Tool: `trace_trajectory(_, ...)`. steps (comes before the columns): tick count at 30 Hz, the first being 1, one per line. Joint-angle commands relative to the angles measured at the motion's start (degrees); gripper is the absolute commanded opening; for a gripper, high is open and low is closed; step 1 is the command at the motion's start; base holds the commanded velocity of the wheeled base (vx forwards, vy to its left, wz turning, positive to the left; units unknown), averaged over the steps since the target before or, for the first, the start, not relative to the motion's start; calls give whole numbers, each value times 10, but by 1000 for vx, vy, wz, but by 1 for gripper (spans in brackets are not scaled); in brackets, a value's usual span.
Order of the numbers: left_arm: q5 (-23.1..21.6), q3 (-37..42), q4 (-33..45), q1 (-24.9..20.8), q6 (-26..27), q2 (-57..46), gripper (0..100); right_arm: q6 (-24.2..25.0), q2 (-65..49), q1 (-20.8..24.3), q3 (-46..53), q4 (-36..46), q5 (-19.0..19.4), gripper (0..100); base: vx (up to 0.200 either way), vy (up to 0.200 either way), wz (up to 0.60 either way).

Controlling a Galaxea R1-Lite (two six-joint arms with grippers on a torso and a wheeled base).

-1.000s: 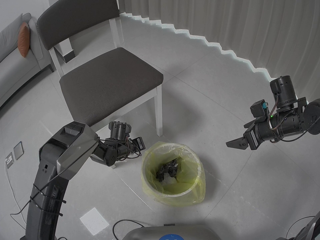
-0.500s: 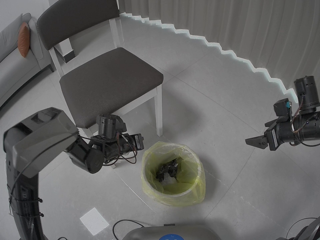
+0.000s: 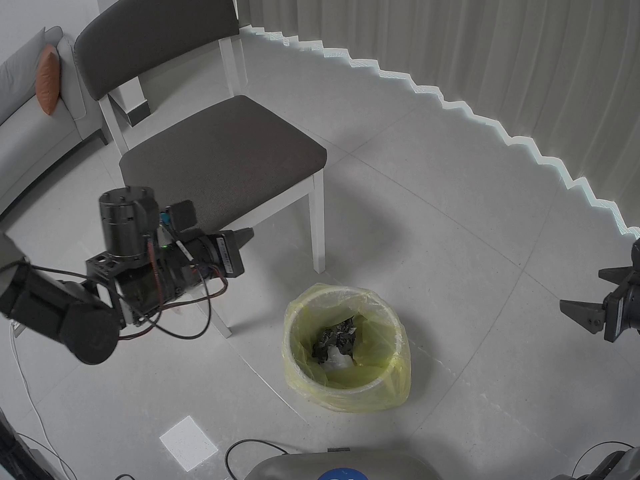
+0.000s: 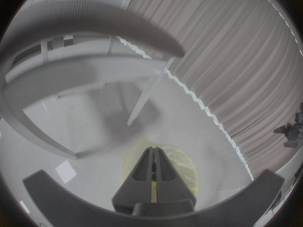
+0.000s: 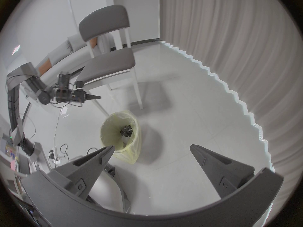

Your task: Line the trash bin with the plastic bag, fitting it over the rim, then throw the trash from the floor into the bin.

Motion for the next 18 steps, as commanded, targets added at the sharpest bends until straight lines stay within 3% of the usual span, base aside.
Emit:
trace_trajectory(1, 1, 58, 3, 8, 4, -137, 0, -1, -114, -29, 45, 3, -2, 100, 0, 0, 0)
trace_trajectory(7, 1, 101, 46, 10, 20, -253, 0, 0, -213, -59, 74, 29, 2, 100, 0, 0, 0)
trace_trajectory(8, 1, 111, 54, 8, 31, -275, 100, 0, -230, -62, 74, 41, 3, 100, 0, 0, 0)
trace_trajectory(11, 3, 129, 81, 6, 44, -343, 100, 1, -274, -64, 71, 70, 4, 100, 0, 0, 0)
trace_trajectory(18, 7, 120, 226, 12, 46, -501, 100, 1, -360, -78, 79, 79, 5, 100, 0, 0, 0)
